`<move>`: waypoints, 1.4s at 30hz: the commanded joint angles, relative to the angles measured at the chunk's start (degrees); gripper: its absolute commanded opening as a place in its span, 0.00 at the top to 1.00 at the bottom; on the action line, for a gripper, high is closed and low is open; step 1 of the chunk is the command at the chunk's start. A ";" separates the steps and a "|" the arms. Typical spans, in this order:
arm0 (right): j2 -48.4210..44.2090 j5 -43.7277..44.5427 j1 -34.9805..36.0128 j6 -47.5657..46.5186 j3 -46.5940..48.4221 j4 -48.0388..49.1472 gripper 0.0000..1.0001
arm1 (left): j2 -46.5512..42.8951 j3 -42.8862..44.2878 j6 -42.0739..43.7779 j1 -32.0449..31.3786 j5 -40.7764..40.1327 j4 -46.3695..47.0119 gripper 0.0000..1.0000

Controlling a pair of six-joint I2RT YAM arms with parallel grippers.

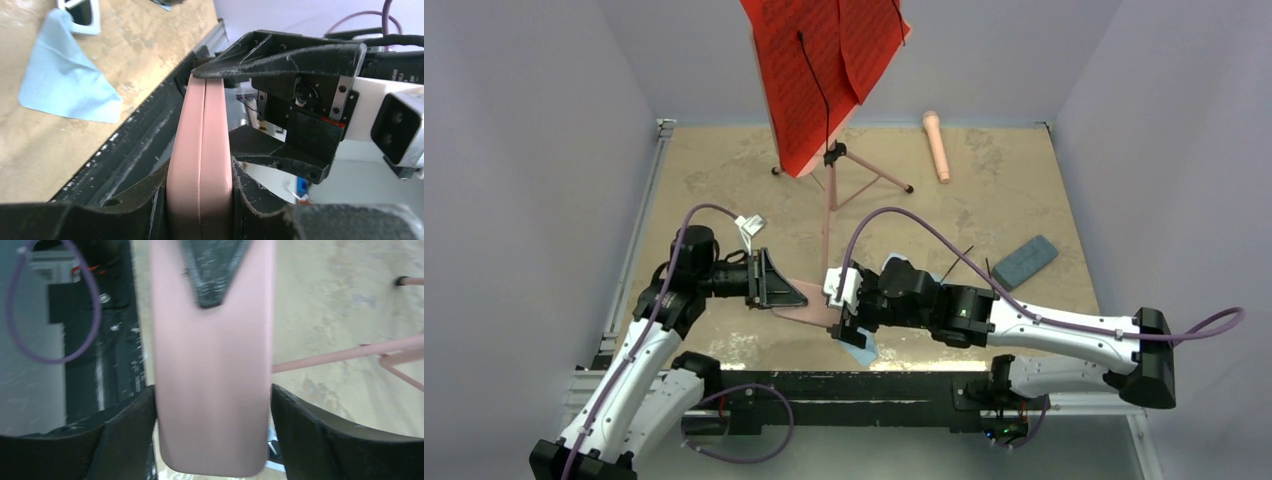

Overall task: Organize the sunglasses
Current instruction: Pass from the right arm to the left, then pass from the left arm to the right

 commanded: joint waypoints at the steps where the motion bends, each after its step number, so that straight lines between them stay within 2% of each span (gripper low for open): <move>1: -3.60 16.31 -0.52 9.97 -2.46 12.51 0.13 | -3.02 6.11 4.77 -3.08 -15.07 -8.64 1.00; 4: -9.31 29.30 -0.51 25.18 -6.80 15.51 0.09 | -4.49 9.81 4.29 -7.98 -30.33 -8.79 1.00; 6: -13.94 36.55 -0.59 39.27 -8.84 10.72 0.07 | -5.23 9.78 2.71 -12.03 -36.37 -2.23 1.00; 8: -18.31 42.39 -0.60 60.03 -9.44 0.12 0.06 | -4.74 8.87 2.66 -17.16 -41.65 4.58 1.00; 10: -23.24 40.84 -0.60 74.54 -10.50 -5.88 0.07 | -2.05 10.49 5.71 -23.44 -49.55 7.27 1.00; 11: -25.01 38.66 -0.60 78.70 -10.74 -8.02 0.07 | 0.11 12.18 7.91 -26.94 -54.63 6.96 1.00; 14: -28.45 33.23 -0.60 94.16 -11.50 -14.89 0.06 | 6.76 18.56 15.34 -36.93 -74.57 4.27 1.00; 16: -30.02 30.53 -0.58 99.75 -13.75 -13.09 0.05 | 9.03 19.57 20.11 -42.41 -83.44 7.99 1.00; 20: -32.33 28.45 -0.58 104.22 -20.10 1.12 0.03 | 8.34 15.10 25.94 -45.18 -81.48 22.05 1.00; 27: -32.53 34.27 -0.60 109.14 -21.21 9.26 0.02 | 3.21 3.25 28.09 -46.23 -72.60 42.25 1.00; 32: -30.29 35.71 -0.59 108.94 -22.69 20.97 0.02 | 3.85 3.08 29.34 -46.27 -71.07 42.96 1.00; 36: -27.86 39.23 -0.56 111.39 -19.09 15.96 0.02 | 3.20 2.53 29.57 -46.39 -68.92 44.30 1.00; 42: -25.78 42.60 -0.75 111.65 -16.64 16.64 0.03 | 2.98 2.14 29.45 -46.75 -67.87 43.45 1.00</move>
